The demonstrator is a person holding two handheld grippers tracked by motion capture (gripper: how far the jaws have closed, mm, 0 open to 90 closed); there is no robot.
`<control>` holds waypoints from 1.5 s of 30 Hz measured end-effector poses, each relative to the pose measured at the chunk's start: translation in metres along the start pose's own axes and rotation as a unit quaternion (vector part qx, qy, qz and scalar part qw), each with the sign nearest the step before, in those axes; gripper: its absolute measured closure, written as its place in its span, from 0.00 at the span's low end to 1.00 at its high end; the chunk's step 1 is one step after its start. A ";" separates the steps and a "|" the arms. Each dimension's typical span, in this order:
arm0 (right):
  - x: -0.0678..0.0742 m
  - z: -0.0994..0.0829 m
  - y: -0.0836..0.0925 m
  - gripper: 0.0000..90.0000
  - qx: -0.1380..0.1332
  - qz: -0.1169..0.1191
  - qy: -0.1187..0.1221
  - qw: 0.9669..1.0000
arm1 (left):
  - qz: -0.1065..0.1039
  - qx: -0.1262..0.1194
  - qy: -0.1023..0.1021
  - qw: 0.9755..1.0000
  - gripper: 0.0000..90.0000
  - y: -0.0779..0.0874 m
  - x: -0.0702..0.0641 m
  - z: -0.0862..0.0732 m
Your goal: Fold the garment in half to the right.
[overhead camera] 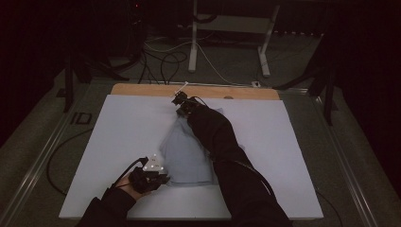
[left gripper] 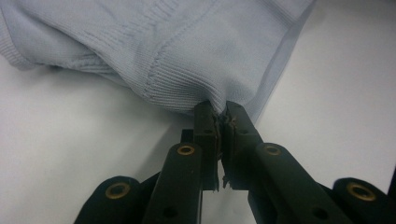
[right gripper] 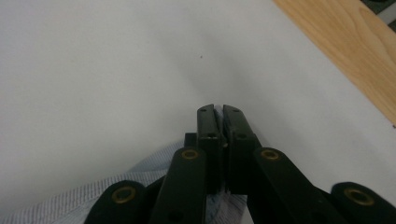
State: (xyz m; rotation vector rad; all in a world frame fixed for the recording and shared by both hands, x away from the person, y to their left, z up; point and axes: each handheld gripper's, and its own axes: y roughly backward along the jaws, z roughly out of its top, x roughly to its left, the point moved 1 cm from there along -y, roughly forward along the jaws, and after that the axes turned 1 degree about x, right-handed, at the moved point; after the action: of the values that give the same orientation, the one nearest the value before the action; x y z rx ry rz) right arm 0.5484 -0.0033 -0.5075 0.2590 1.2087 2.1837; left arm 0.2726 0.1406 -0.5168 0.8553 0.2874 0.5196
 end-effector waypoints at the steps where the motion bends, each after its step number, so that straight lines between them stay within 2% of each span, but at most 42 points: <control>1: 0.000 0.000 0.002 0.97 0.001 -0.001 0.001 1.000 | 0.000 0.000 -0.002 1.000 0.96 0.001 0.000 0.001; 5: -0.001 0.001 0.008 0.97 -0.010 0.001 0.002 1.000 | -0.005 -0.008 -0.006 1.000 0.96 0.004 -0.001 0.004; 11: -0.002 0.004 0.017 0.98 -0.024 0.003 0.003 1.000 | -0.013 -0.010 -0.021 1.000 0.96 0.005 -0.002 0.009; 15: -0.003 0.003 0.023 0.98 -0.027 0.007 0.010 1.000 | -0.014 -0.013 -0.023 1.000 0.96 0.006 -0.001 0.010; 21: -0.005 0.003 0.032 0.98 -0.032 0.011 0.013 0.999 | -0.013 -0.017 -0.044 0.999 0.96 0.011 -0.001 0.015; 23: -0.006 0.003 0.036 0.97 -0.036 0.014 0.011 0.999 | -0.010 -0.017 -0.046 0.999 0.96 0.013 -0.001 0.017; 36: -0.012 0.001 0.057 0.97 -0.060 0.011 0.010 0.998 | -0.021 -0.020 -0.080 0.996 0.96 0.020 -0.009 0.036; 45: -0.019 -0.006 0.072 0.97 -0.072 0.010 0.007 0.997 | -0.032 -0.030 -0.096 0.994 0.96 0.020 -0.014 0.049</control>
State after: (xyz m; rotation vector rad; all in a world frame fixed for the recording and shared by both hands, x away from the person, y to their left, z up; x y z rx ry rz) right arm 0.5302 -0.0466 -0.4498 0.1953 1.0535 2.2817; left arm 0.2758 0.1123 -0.4697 0.8286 0.1229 0.3810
